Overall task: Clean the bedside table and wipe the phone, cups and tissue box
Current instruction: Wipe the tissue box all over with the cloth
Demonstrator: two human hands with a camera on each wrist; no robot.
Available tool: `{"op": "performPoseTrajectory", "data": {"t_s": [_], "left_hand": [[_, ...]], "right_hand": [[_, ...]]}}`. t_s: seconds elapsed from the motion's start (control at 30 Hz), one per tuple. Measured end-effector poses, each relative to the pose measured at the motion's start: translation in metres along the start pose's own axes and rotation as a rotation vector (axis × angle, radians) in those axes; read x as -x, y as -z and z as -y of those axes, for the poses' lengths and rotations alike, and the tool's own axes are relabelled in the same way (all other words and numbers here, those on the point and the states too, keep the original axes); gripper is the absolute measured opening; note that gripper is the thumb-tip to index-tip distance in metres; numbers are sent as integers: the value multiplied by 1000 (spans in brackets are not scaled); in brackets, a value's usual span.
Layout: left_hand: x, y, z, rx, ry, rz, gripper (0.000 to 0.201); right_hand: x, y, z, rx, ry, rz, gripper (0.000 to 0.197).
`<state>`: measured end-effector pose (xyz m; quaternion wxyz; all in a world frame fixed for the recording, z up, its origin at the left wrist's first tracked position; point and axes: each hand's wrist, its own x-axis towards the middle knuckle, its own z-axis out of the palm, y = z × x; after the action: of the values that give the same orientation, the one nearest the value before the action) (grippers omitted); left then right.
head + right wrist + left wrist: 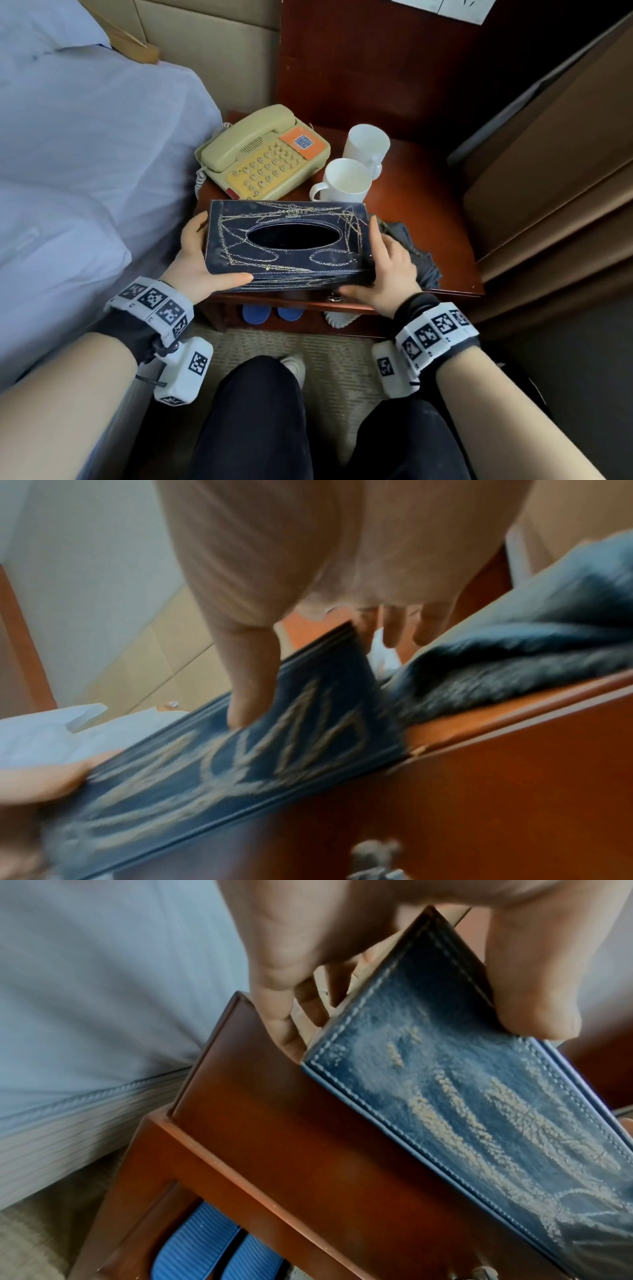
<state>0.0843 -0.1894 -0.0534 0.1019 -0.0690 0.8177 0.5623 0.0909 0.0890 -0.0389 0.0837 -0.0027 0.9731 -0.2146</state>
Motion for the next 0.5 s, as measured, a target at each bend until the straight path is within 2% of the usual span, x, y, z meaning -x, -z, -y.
{"op": "performPoseTrajectory", "data": {"t_s": [0.07,0.17,0.27,0.37,0.5], "left_hand": [[-2,2,2,-38,-26,44,110],[-2,2,3,-222,-84,85,93],[-2,-2,4,-234,-112,91,83],[-2,-8,1,-243,-148,97,82],[-4,-16,0,-225,-131,107,82]], "right_hand": [[-5,10,-21,171,-47,50,117],[-18,16,-46,293,-128,156,101],[-30,16,-58,338,-121,108,76],[-37,28,-74,183,-220,53,64],[-26,58,-106,-216,-450,-212,51]]}}
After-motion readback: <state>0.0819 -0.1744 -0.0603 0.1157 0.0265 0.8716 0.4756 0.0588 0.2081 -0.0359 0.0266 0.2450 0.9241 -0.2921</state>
